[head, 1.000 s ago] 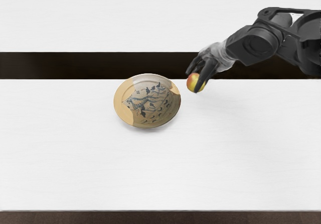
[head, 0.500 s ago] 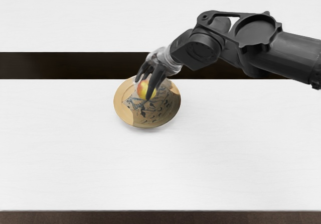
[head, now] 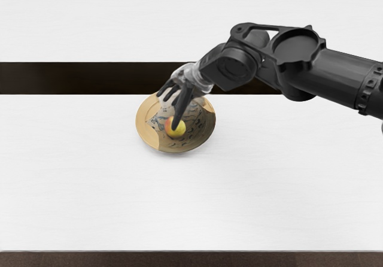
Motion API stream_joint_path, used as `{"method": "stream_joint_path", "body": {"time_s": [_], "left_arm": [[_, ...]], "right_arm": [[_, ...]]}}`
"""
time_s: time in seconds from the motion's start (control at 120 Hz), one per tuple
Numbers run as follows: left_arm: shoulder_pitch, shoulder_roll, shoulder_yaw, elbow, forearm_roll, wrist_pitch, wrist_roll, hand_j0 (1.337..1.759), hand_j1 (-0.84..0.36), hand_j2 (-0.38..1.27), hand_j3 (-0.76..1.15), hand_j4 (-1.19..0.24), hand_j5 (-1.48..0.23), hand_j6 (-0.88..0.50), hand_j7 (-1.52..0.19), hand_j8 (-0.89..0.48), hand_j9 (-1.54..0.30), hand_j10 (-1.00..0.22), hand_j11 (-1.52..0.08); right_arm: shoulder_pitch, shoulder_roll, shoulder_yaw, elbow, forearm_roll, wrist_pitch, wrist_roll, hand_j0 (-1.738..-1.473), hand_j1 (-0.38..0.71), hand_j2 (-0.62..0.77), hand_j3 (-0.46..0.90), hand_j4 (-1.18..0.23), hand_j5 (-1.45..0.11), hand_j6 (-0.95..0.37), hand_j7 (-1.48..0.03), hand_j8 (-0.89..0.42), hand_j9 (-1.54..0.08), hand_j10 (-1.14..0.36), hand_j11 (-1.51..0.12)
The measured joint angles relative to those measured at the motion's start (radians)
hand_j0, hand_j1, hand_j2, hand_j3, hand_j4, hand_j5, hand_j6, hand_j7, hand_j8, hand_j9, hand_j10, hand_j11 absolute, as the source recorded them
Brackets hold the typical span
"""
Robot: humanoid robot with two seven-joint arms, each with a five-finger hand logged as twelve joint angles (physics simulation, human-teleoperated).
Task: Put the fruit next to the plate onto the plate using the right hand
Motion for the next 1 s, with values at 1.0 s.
{"method": "stream_joint_path", "body": {"time_s": [1.0], "left_arm": [[-0.002,0.0,-0.001,-0.001,0.0,0.0,0.0,1.658,0.06,0.05,0.0,-0.24,-0.32,-0.24,-0.32,-0.24,-0.32,-0.24,-0.32]], "right_arm": [[-0.653,-0.976,0.568,0.351,0.532,0.394,0.009,-1.658,-0.29,-0.01,0.0,-0.04,-0.06,-0.04,-0.06,-0.04,-0.06,-0.04,-0.06]]}}
